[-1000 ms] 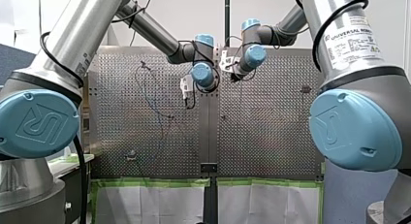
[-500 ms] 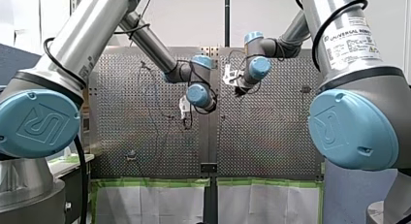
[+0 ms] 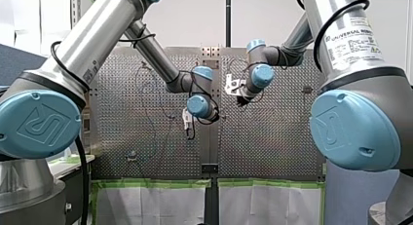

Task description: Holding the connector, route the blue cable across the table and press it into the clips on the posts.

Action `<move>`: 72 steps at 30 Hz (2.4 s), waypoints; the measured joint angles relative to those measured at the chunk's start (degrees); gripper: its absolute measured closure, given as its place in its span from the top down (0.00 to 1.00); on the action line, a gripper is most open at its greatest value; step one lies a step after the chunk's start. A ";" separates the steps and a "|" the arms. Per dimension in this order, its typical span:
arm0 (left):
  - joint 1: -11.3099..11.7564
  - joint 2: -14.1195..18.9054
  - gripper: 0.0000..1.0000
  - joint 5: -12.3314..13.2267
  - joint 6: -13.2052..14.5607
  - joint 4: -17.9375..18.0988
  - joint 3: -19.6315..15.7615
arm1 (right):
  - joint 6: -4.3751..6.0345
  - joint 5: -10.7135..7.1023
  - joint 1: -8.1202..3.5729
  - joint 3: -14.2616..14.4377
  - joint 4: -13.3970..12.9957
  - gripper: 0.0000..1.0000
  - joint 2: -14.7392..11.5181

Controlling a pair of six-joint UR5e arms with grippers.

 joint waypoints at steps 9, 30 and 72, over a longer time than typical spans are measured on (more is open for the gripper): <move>0.07 -0.77 0.00 0.46 -1.01 0.91 0.45 | -0.58 -0.06 -0.99 2.19 -3.11 0.00 0.10; 1.05 -5.68 0.00 2.03 -2.48 1.84 4.60 | 0.28 -3.54 -3.54 3.12 -9.01 0.00 6.01; 6.48 -11.73 0.00 5.43 -1.63 -4.41 17.21 | 1.47 -8.67 -7.84 -2.44 -10.79 0.00 10.34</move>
